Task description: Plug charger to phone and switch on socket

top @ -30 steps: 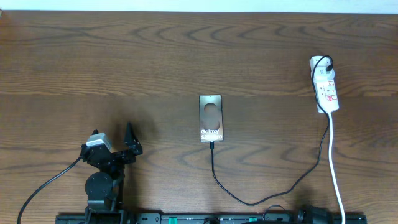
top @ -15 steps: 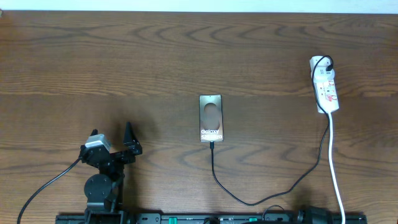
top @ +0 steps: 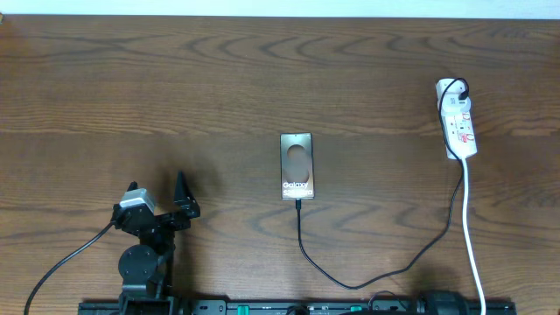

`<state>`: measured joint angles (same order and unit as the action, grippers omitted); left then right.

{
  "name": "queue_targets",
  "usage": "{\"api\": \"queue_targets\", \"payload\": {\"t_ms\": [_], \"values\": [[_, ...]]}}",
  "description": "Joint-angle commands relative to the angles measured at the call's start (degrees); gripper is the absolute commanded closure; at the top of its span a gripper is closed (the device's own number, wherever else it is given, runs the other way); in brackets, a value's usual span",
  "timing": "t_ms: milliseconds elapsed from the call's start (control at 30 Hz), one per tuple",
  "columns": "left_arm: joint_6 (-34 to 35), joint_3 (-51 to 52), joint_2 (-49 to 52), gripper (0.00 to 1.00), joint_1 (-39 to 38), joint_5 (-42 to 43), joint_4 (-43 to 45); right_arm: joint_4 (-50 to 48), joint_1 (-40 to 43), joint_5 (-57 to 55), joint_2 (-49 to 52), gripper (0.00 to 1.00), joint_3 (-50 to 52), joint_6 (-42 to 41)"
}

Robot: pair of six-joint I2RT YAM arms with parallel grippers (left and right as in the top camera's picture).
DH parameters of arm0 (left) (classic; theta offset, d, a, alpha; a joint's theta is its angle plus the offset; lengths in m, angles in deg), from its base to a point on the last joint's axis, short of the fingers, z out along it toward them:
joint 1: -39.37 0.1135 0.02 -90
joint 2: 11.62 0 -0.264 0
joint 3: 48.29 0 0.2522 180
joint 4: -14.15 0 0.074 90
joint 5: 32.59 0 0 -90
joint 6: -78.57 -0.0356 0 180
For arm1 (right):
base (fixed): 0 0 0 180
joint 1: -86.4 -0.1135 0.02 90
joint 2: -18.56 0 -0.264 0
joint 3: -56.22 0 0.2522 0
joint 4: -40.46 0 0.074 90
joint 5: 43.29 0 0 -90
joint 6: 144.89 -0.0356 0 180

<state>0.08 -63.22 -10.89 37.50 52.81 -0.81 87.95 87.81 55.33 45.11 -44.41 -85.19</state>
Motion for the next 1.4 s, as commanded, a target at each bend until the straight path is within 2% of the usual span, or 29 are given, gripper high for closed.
{"api": "queue_targets", "payload": {"t_ms": [0,133,267,433,467,500,533,567,667,767,833,967,1367], "values": [[-1.4,0.94,-0.66,0.02,0.46,-0.33,-2.47,-0.35,-1.51,0.94,-4.98,0.67,-0.02,3.69],[-1.4,0.94,-0.66,0.02,0.46,-0.33,-2.47,-0.5,-1.51,-1.4,-11.96,0.68,-0.02,6.8],[-1.4,0.94,-0.66,0.02,0.46,-0.33,-2.49,-0.57,-1.51,-9.07,-19.52,0.68,-0.07,9.53],[-1.4,0.94,-0.66,0.02,0.46,-0.33,-2.49,-0.57,-2.01,-13.22,-26.18,0.62,-0.07,9.62],[-1.4,0.94,-0.66,0.02,0.46,-0.33,-2.49,-0.26,-2.01,-13.22,-26.23,0.58,-0.87,9.62],[-1.4,0.94,-0.66,0.02,0.46,-0.33,-2.49,0.26,-2.01,-13.27,-25.99,0.37,-1.99,9.99],[-1.4,0.94,-0.63,0.02,0.46,-0.33,-2.49,0.13,-1.73,-13.25,-26.1,0.25,-2.14,10.23],[-1.4,0.94,-0.59,0.02,0.46,-0.33,-2.49,-0.68,-1.55,-13.81,-26.08,0.01,-2.38,10.23],[-1.4,0.94,-0.5,0.02,0.46,-0.31,-2.49,-4.87,-0.94,-17.4,-26.05,0.01,-1.38,10.25],[-1.4,0.94,-0.5,0.02,0.46,-0.31,-2.49,3.56,-1.01,-22.56,-26.05,0.01,-0.31,9.81],[-1.4,0.94,-0.5,0.02,0.46,-0.33,-2.49,7.3,-1.27,-25.33,-26.05,0.01,2.03,6.23],[-1.4,0.94,-0.5,0.02,0.46,-0.33,-2.49,7.41,-1.25,-25.86,-26.05,0.01,7.23,-1.73],[-1.4,0.94,-0.5,0.02,0.46,-0.33,-2.49,15.78,-1.07,-26.27,-26.05,0.01,18.1,-0.48]]}}
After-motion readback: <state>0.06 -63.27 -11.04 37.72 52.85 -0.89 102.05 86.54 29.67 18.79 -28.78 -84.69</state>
